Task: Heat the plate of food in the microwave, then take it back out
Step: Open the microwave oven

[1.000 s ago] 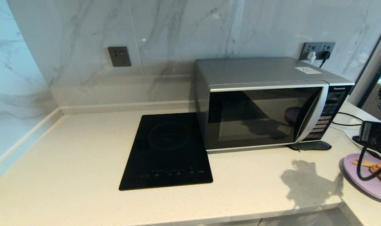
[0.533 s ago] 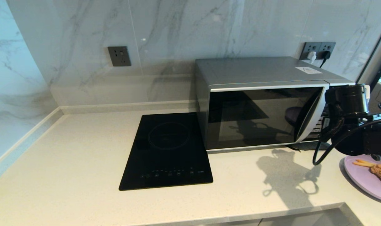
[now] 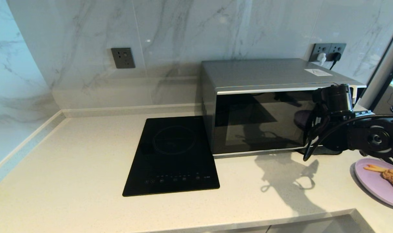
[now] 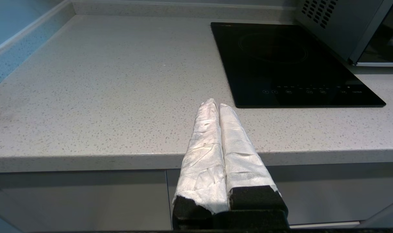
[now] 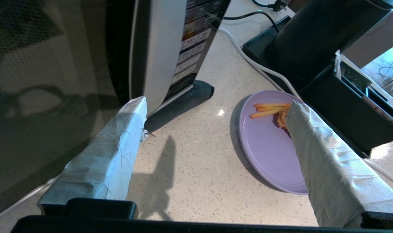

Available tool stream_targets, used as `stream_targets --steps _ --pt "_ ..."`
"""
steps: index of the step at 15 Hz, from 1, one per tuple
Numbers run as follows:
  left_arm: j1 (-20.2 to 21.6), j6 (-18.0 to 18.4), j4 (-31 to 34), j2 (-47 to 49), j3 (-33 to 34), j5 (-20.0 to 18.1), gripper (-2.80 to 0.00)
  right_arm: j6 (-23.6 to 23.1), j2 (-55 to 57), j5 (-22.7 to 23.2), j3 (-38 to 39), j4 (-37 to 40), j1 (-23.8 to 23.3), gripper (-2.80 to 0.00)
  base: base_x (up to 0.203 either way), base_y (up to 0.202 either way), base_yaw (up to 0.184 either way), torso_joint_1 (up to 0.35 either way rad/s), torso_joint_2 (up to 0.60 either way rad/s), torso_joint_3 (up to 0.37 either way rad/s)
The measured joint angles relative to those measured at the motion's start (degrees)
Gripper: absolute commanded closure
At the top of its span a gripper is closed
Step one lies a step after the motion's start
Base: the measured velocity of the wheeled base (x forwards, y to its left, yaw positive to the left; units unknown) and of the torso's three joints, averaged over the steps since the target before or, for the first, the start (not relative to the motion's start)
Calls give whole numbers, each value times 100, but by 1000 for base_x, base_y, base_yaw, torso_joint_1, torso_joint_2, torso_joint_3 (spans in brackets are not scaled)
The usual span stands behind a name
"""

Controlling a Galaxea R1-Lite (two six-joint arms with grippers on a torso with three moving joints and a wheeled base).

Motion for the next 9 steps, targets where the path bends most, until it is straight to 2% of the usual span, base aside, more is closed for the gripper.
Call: stream_targets --steps 9 --pt "0 2 3 0 0 -2 0 -11 572 196 -556 -18 -451 -280 0 0 0 0 0 0"
